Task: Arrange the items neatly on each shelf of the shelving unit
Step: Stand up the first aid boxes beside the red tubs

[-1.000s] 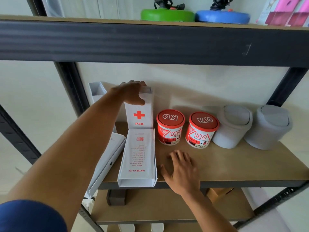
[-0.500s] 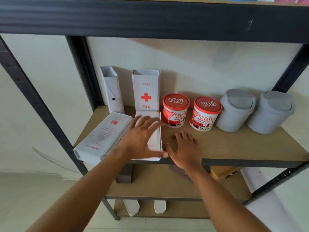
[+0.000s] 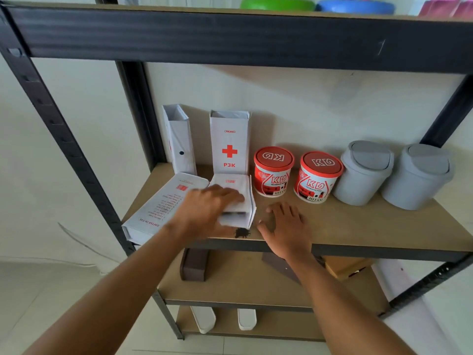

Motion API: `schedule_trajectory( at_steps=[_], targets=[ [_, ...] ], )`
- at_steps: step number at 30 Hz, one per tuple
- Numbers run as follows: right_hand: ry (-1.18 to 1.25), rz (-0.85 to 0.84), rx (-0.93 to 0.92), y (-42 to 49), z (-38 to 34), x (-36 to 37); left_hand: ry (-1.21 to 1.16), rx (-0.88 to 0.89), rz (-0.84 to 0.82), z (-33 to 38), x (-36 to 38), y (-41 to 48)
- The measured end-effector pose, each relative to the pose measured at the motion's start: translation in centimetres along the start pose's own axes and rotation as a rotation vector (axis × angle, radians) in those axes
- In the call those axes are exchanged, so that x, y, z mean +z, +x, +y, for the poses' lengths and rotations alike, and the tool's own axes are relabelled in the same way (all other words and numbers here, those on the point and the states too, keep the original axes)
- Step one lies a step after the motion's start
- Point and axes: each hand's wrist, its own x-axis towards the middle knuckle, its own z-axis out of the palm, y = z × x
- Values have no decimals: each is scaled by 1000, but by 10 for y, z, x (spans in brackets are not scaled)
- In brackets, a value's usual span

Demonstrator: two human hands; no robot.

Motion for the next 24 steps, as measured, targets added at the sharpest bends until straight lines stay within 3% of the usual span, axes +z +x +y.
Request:
schedule_trajectory(
  at_steps=[6,12,18,24],
  targets=[
    [-27,55,-12,0,0,0,4,-176,-123,-25,-69,82],
    [-37,58,-11,1,0,2,-104,-149,-217,-47,-70,141],
    [-23,68,-11,1,-1,1,12,-122,-224,-66,-60,157],
    [-27,57,-30,1,-3,-1,79,-98,-107,-63,-58,135]
  ],
)
